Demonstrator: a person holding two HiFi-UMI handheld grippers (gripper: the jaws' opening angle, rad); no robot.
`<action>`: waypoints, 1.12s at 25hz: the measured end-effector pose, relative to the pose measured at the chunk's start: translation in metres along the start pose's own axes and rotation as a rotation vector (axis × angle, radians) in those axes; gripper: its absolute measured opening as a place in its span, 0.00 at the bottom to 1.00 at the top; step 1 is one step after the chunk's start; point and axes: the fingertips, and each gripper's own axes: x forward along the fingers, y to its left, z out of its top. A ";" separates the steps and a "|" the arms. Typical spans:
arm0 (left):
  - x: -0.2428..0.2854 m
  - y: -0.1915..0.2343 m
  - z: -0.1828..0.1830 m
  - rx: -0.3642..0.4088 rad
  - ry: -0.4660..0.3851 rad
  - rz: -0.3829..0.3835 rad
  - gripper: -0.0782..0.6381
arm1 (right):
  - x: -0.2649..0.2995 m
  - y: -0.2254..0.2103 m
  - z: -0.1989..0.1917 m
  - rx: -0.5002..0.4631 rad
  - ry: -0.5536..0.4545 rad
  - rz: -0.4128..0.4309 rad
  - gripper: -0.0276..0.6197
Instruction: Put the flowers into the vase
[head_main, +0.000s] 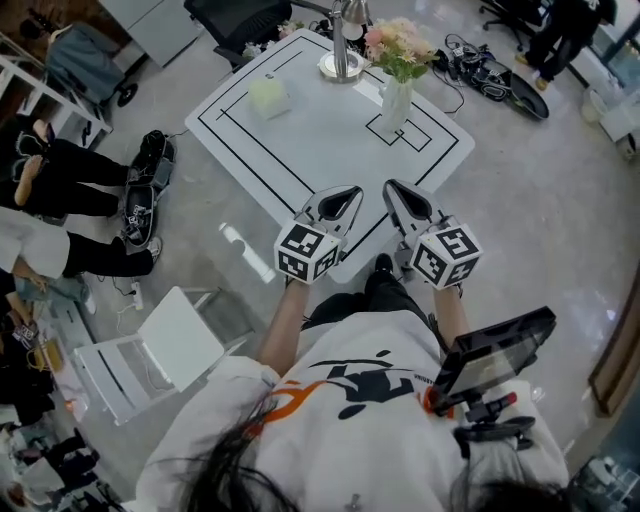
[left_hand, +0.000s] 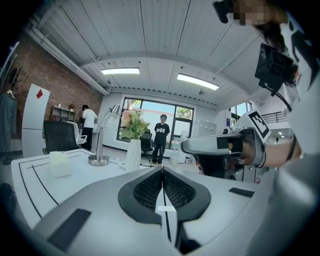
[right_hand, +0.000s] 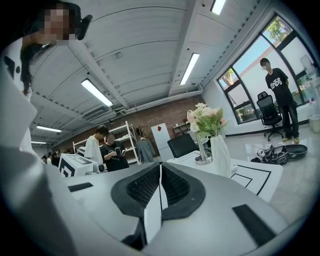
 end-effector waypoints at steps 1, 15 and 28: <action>-0.002 -0.004 -0.003 -0.010 -0.001 -0.005 0.12 | -0.004 0.002 -0.002 0.000 0.000 -0.007 0.08; -0.003 -0.045 0.000 0.003 0.014 -0.028 0.12 | -0.043 -0.001 0.001 0.003 -0.022 -0.027 0.08; -0.002 -0.109 0.004 -0.046 -0.030 0.117 0.12 | -0.116 -0.010 -0.020 -0.010 0.059 0.071 0.07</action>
